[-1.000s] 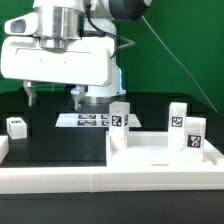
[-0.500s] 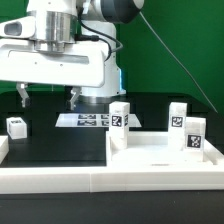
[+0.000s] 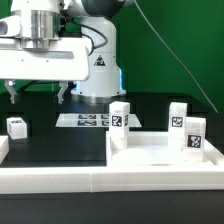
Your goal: Assemble square table
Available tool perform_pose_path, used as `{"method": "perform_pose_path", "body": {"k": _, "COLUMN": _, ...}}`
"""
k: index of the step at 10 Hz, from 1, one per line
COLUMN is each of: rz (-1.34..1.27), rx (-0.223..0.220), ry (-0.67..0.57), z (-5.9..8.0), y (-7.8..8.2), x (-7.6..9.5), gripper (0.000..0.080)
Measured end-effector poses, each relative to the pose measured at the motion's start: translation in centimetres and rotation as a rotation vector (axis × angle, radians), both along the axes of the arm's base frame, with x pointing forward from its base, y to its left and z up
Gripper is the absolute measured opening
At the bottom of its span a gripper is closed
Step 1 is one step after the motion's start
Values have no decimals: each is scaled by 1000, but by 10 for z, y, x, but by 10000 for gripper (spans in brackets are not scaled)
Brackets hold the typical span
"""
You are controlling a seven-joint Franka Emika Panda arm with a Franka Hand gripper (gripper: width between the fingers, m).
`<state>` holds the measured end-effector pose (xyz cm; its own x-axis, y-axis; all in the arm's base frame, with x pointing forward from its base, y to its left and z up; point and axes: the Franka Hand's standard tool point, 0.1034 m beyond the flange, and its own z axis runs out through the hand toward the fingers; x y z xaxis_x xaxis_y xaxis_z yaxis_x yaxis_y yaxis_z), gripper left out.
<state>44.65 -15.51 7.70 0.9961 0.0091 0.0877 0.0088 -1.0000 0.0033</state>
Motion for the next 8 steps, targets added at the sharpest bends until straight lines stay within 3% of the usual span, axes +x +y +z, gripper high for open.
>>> {"method": "perform_pose_path", "body": {"k": 3, "rz": 79, "rx": 14, "ry": -4, "z": -1, "y": -9, "x": -22, "gripper": 649}}
{"method": "perform_pose_path", "body": {"k": 6, "rz": 89, "rx": 13, "ry": 0, "z": -2, "y": -10, "x": -21, "gripper": 649}}
{"method": "perform_pose_path", "body": {"k": 8, "rz": 246, "rx": 46, "ry": 47, "z": -2, "y": -8, "x": -12, "gripper": 649}}
